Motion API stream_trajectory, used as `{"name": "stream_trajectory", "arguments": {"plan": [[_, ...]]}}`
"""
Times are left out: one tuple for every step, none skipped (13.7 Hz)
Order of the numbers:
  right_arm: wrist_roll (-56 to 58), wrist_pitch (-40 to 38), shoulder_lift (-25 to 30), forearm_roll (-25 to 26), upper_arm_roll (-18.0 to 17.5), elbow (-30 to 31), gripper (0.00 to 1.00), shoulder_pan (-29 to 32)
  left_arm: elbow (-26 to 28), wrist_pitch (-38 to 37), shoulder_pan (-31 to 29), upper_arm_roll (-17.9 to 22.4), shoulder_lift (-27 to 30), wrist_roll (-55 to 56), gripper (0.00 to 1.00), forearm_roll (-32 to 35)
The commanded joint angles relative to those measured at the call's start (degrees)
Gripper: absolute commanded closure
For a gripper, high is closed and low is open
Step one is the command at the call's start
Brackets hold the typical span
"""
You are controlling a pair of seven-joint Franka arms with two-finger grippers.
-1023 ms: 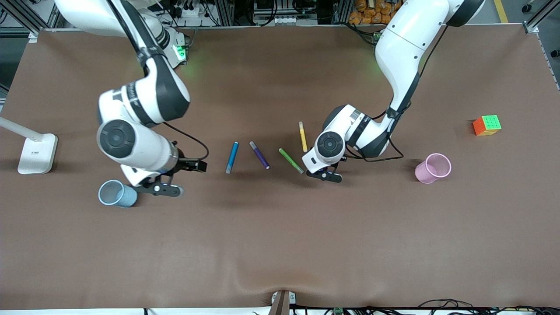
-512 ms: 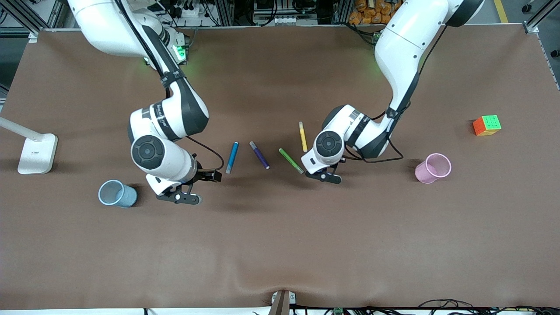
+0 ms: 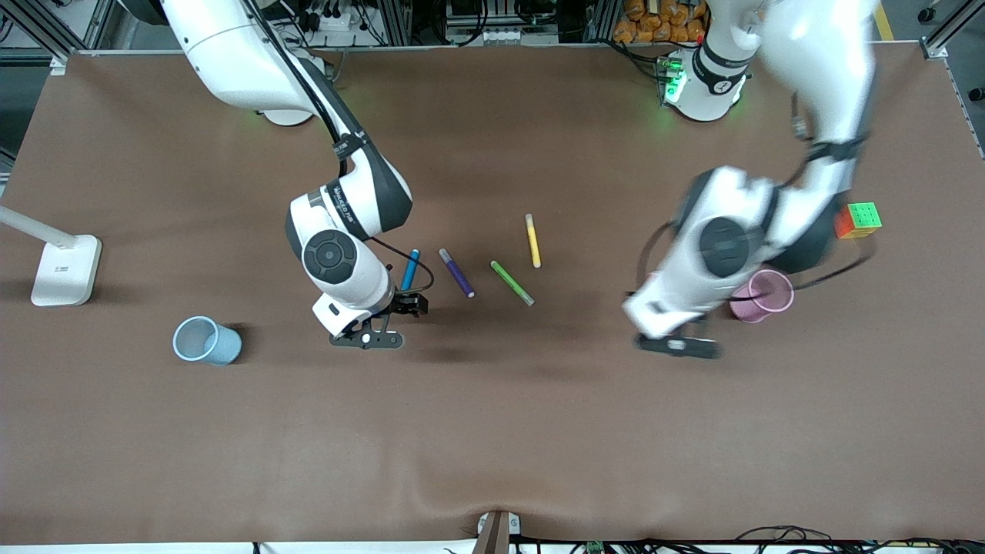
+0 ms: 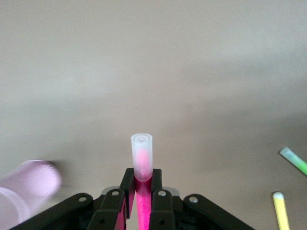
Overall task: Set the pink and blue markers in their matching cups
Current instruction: 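Lift the pink marker toward the pink cup while the right gripper grasps the blue marker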
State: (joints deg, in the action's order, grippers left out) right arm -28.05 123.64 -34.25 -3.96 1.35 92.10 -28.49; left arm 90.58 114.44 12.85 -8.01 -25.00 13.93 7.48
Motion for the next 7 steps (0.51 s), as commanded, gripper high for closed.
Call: {"name": "stream_trajectory", "arguments": {"plan": [[0.01, 1.51, -2.3, 1.24, -0.03, -0.34, 0.0, -0.33, 0.92, -1.67, -4.83, -0.6, 5.12, -4.34, 1.0, -0.09], [0.01, 1.95, -2.57, 2.02, -0.03, 0.01, 0.0, -0.16, 0.83, -2.03, -7.03, -0.6, 6.26, -4.61, 1.0, 0.25], [0.18, 1.87, -2.57, 2.55, -0.03, 0.62, 0.0, 0.19, 0.66, -2.47, -9.57, -0.86, 7.76, -5.66, 1.0, 0.08], [0.01, 1.78, -2.66, 2.56, -0.12, 0.98, 0.0, 0.28, 0.57, -2.91, -11.16, -0.86, 8.9, -7.24, 1.0, 0.07], [-0.43, 1.96, -2.66, 2.56, -0.03, 1.76, 0.0, -0.15, 0.48, -3.78, -12.05, -0.51, 10.04, -8.12, 1.0, -0.01], [-0.43, 2.48, -2.66, 2.47, -0.12, 2.81, 0.0, -0.16, 0.48, -5.36, -13.63, -0.51, 10.84, -8.48, 1.0, -0.01], [-0.43, 3.01, -2.66, 2.47, -0.12, 3.17, 0.0, -0.16, 0.57, -7.2, -15.64, -0.77, 12.5, -9.01, 1.0, -0.1]]}}
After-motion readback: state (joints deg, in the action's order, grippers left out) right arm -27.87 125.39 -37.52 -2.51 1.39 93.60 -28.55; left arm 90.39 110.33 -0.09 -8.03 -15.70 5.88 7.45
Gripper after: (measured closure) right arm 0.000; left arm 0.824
